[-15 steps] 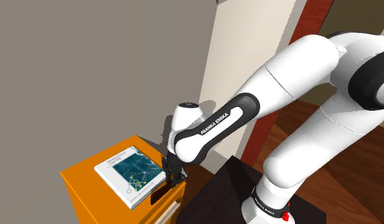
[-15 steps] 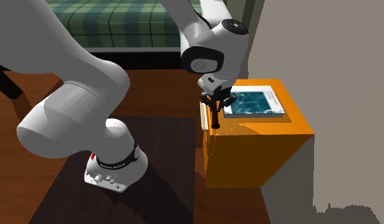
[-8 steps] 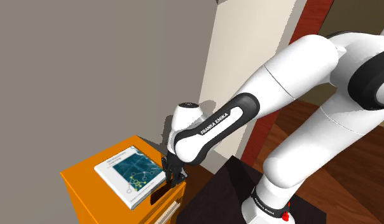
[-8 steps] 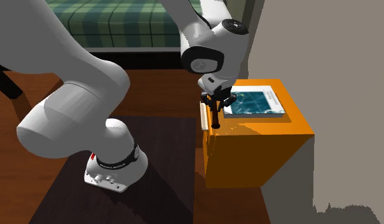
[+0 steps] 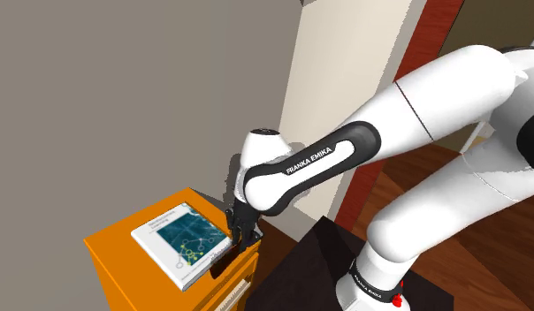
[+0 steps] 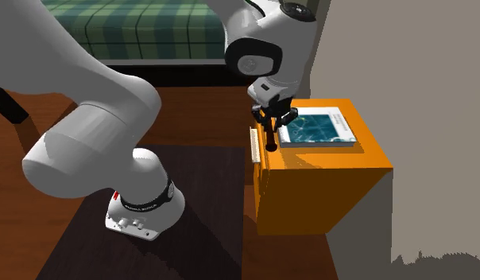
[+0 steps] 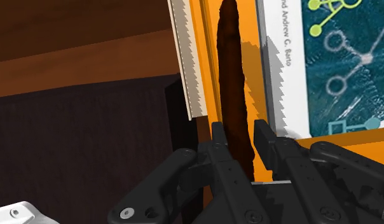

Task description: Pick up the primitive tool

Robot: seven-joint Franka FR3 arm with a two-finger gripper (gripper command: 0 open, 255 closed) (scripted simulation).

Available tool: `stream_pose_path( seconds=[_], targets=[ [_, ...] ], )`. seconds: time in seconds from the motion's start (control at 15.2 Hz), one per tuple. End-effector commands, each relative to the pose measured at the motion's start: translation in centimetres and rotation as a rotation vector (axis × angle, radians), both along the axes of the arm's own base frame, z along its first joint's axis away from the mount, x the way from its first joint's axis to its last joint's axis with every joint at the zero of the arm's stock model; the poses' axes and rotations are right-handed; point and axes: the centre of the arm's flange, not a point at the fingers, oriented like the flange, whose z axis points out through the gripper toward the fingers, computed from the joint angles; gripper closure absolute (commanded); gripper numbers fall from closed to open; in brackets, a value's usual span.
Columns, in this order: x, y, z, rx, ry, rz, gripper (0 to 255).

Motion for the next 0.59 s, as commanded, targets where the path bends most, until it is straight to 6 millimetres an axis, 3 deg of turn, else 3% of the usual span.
stream_pose_path(
  seconds=[0.0,0.4,0.53],
  targets=[
    [0.0,0.0,1.0,0.0,0.001,0.0,255],
    [0.0,0.0,4.2,0.0,0.001,0.0,255],
    [0.0,0.0,4.2,0.0,0.001,0.0,255]
  ],
)
